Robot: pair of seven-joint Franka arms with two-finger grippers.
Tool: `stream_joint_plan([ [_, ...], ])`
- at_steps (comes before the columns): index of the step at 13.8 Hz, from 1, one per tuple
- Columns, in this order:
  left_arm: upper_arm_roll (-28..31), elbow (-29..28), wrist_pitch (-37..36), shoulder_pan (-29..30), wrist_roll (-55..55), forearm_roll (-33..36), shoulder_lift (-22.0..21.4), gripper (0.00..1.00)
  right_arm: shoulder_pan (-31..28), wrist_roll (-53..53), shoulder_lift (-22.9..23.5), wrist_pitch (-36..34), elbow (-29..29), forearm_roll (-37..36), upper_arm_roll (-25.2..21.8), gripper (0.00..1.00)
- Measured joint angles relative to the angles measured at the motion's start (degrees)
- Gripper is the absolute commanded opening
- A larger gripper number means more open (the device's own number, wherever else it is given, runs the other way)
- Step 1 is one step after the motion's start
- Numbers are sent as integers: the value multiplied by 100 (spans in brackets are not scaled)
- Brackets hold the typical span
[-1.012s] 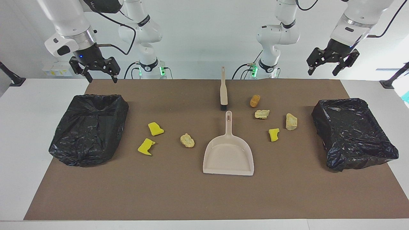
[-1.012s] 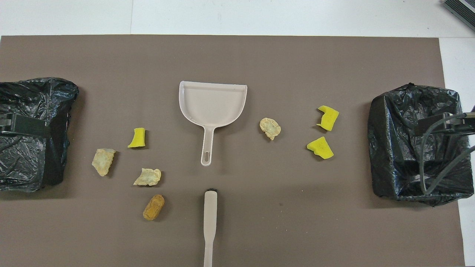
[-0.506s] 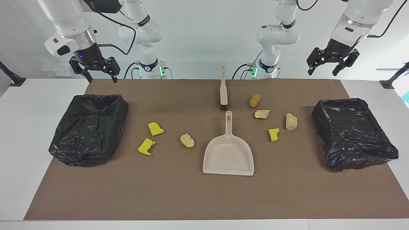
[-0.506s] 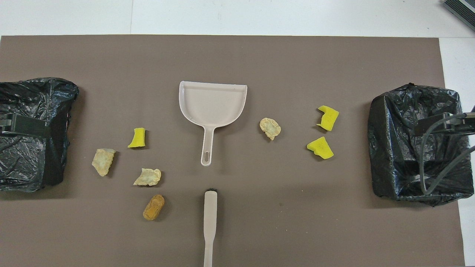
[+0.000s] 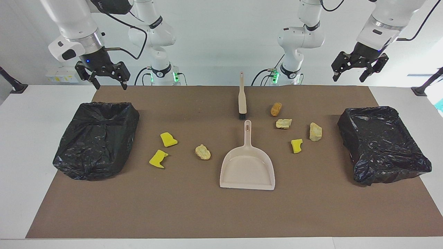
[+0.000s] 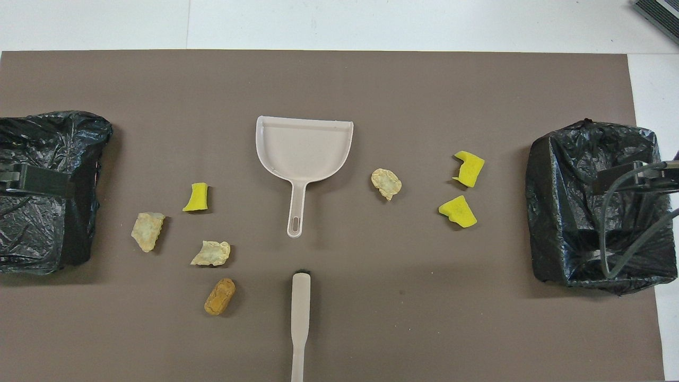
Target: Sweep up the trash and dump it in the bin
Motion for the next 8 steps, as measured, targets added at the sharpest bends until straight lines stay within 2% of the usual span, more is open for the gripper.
stream_joint_plan([
  [3, -105, -111, -28, -48, 0, -1, -23, 100, 0, 0, 0, 0, 0, 0, 0, 100],
  [8, -163, -565, -1, -495, -166, -3, -216, 100, 0, 0, 0, 0, 0, 0, 0, 100],
])
